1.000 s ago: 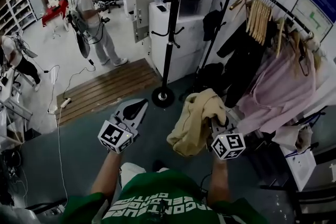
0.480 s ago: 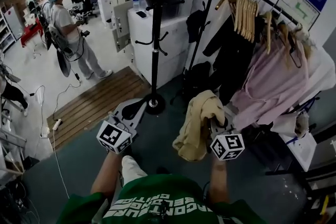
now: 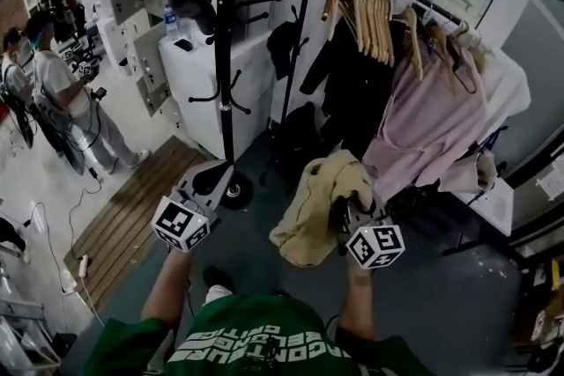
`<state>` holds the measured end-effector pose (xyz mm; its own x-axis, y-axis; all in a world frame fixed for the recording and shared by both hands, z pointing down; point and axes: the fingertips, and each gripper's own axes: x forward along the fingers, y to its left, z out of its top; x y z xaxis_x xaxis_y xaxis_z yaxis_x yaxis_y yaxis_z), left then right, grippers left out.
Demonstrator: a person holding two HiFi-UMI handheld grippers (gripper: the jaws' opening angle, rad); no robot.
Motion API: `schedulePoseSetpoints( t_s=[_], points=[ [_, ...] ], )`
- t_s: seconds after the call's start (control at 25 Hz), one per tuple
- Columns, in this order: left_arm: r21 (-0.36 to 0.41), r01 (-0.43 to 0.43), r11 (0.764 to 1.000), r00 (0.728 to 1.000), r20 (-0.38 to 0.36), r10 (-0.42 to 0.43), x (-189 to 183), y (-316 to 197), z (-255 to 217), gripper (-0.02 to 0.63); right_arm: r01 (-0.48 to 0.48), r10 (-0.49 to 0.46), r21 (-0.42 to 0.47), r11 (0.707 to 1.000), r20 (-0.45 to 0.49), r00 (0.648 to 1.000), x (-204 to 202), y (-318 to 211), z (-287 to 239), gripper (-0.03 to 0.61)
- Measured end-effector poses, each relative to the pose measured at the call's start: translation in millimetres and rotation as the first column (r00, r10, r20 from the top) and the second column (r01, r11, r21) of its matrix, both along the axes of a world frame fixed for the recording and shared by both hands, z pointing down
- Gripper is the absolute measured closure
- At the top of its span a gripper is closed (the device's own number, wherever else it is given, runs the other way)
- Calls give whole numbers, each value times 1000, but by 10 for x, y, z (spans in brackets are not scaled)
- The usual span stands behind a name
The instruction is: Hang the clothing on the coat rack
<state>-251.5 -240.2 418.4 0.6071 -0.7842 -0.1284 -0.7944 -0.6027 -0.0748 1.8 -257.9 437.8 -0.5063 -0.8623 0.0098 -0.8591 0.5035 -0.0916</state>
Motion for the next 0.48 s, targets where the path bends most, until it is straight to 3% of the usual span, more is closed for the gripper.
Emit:
schedulePoseSetpoints(
  t_s=[0.48],
  points=[
    [23,-163,986,985,-45,164,-455,-519,-146,609,-162,161,-15,987,-17,987,-469,-133,-186,538]
  ],
)
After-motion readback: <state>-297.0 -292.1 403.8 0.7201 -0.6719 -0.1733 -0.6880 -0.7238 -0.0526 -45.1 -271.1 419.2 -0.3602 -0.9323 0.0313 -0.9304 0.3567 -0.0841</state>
